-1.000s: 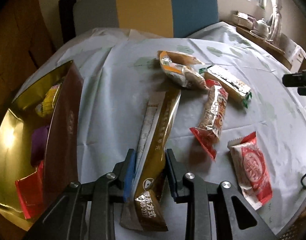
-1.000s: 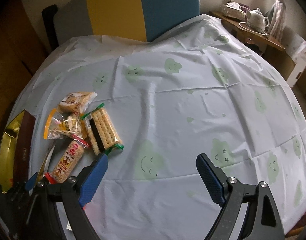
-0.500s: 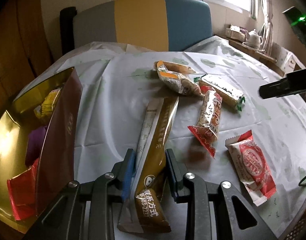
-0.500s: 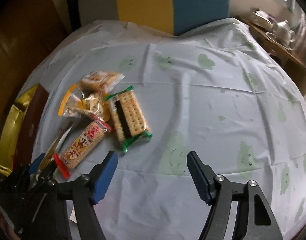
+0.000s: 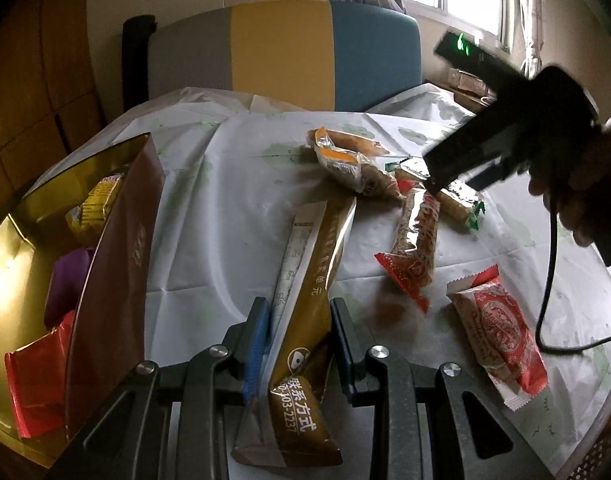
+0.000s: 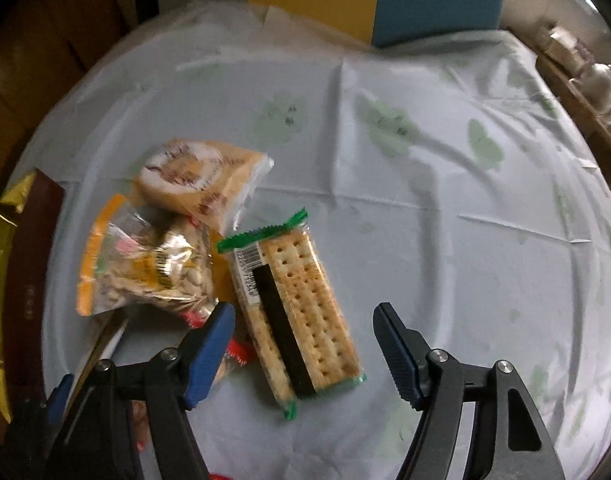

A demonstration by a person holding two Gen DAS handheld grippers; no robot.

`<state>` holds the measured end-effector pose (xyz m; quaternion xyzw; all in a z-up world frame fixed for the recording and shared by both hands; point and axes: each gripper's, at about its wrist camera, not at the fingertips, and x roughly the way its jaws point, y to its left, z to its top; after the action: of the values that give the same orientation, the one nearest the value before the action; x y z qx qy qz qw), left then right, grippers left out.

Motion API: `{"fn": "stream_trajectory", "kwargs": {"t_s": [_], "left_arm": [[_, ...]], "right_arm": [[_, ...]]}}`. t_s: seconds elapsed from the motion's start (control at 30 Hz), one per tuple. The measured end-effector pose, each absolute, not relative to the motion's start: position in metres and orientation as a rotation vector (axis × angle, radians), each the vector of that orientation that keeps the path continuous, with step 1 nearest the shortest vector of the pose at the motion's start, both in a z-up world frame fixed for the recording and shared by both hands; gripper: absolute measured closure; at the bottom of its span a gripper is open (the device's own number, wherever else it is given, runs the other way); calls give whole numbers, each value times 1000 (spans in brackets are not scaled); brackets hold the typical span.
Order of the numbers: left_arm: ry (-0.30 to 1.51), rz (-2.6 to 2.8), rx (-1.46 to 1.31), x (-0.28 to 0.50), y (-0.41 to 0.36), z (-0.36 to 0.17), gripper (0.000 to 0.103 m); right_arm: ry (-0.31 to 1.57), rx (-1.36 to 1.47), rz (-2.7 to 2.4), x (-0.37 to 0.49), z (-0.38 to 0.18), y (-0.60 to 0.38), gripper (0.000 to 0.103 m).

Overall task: Organize snacks
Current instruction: 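Carry the stick packet toward the tray with the left gripper while the right moves to the cracker pack, then lower the stick packet into the tray with the left gripper while the right closes on the cracker pack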

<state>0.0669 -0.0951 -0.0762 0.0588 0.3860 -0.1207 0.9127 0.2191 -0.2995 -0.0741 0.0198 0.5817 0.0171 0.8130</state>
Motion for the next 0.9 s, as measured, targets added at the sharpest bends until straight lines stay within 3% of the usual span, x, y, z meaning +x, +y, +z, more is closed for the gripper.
{"fn": "stream_trajectory", "kwargs": {"t_s": [0.17,0.37,0.9], "left_arm": [[788,-251,120,66,-94,-77,73],[783,-245,130,63,-96,-78,73],[899,-252,60,74,-94,-65,74]], "right_arm": [[1284,9,12,212,-81,-313,50],[1352,1,3,167,-81,-344,49],[1250,-128,23,132,-80,-323,47]]}}
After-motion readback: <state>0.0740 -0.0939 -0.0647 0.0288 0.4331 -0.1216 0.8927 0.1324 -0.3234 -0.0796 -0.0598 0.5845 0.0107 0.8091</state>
